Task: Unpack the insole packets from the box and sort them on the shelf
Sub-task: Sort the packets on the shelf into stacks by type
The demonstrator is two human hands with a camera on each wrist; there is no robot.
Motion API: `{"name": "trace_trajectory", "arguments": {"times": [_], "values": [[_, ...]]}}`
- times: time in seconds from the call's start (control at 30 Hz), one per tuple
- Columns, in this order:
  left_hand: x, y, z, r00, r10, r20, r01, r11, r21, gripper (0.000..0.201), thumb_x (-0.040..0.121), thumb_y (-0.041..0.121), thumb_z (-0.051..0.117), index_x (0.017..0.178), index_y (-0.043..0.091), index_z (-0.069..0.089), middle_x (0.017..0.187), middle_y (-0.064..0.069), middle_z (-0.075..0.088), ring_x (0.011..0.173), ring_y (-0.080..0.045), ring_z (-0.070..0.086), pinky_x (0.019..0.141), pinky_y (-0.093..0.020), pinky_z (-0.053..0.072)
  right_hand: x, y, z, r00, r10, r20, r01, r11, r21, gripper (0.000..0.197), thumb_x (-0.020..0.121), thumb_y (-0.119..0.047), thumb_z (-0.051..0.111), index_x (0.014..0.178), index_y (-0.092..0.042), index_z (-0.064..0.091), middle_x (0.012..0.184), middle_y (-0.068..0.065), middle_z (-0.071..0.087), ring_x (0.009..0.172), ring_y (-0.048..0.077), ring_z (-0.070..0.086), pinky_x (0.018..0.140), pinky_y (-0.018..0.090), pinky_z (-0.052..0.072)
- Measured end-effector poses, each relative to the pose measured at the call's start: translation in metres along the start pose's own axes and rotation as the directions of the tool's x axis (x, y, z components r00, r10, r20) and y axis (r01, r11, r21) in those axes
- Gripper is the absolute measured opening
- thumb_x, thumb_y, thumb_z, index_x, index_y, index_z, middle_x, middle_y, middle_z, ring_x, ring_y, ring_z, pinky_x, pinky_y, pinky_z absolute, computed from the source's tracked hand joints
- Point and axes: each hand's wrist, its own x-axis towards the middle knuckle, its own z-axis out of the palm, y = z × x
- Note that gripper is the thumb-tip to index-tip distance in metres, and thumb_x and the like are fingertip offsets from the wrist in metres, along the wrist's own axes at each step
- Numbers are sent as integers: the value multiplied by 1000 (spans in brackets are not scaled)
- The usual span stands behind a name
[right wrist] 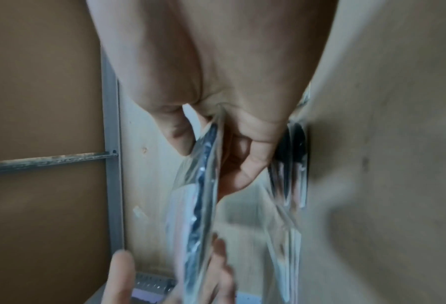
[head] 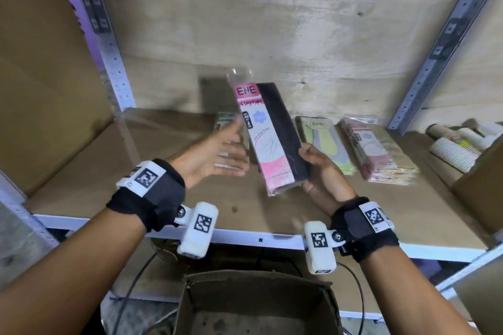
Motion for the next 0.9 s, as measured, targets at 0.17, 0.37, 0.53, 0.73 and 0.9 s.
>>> {"name": "trace_trajectory", "arguments": {"times": [0.17,0.37,0.53,0.73,0.9], "values": [[-9,-20,45,987,102,122,-121,980,155,42,85,27,76,122,14,64,108,-7,75,79,-21,73,74,-33,61,-3,8,20,997,-71,-44,68,995,-66,12,102,-7,42,106,-5,54,116,23,62,94,28,63,83,41,54],[-10,-21,37,988,85,127,-113,967,227,31,83,10,76,114,7,69,91,-7,76,60,-11,65,59,-23,54,-15,6,8,1000,1,16,4,939,-343,13,93,0,60,105,-5,59,113,24,66,99,30,64,85,40,56],[-9,-27,38,975,-11,222,-35,978,205,34,90,10,67,124,7,66,118,-9,71,99,-17,67,88,-33,55,-24,-3,-15,997,71,-40,-81,925,-371,45,80,-3,72,120,9,54,105,24,48,104,34,49,82,45,39],[-4,-35,46,982,-11,187,-19,988,153,33,82,12,76,113,3,71,106,-8,76,91,-16,69,87,-35,57,-34,-11,-27,994,70,-78,-94,927,-363,28,72,-2,78,98,-5,66,103,22,66,79,23,68,54,23,51],[2,-46,61,992,12,126,-23,996,87,35,76,10,82,107,-2,72,94,-4,78,78,-10,74,62,-19,56,-41,-11,-43,987,76,-140,-119,937,-329,43,72,-1,78,112,0,63,122,32,60,106,36,57,78,36,45]]}}
